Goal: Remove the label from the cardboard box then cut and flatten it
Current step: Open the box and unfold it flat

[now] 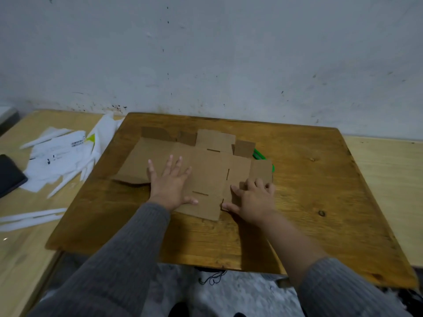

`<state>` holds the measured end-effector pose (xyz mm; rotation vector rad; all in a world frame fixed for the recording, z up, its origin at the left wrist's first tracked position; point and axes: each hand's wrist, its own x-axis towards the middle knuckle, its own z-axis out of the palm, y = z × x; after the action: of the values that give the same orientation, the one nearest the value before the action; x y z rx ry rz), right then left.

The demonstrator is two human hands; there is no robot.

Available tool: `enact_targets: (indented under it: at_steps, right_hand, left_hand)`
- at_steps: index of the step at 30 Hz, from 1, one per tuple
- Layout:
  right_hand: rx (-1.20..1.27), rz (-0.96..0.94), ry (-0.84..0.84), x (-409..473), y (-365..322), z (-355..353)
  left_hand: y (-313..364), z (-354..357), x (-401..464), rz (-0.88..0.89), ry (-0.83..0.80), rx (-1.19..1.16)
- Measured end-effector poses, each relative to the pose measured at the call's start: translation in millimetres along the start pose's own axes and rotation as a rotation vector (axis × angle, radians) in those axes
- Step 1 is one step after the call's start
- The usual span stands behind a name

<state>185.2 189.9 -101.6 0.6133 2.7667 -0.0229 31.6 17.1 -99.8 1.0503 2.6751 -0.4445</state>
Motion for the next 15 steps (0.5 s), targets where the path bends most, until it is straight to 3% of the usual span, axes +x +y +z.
enact_targets:
  at_steps: [11,15]
  right_hand:
    - [0.308,-0.016,-0.002,3,-75,-5]
    - [0.480,0.096,0.197,10,-75,1]
  left_hand:
    - [-11,19,-5,-0.123,-0.075,-0.364]
    - [-20,36,-3,-0.083,-0.123,-0.373]
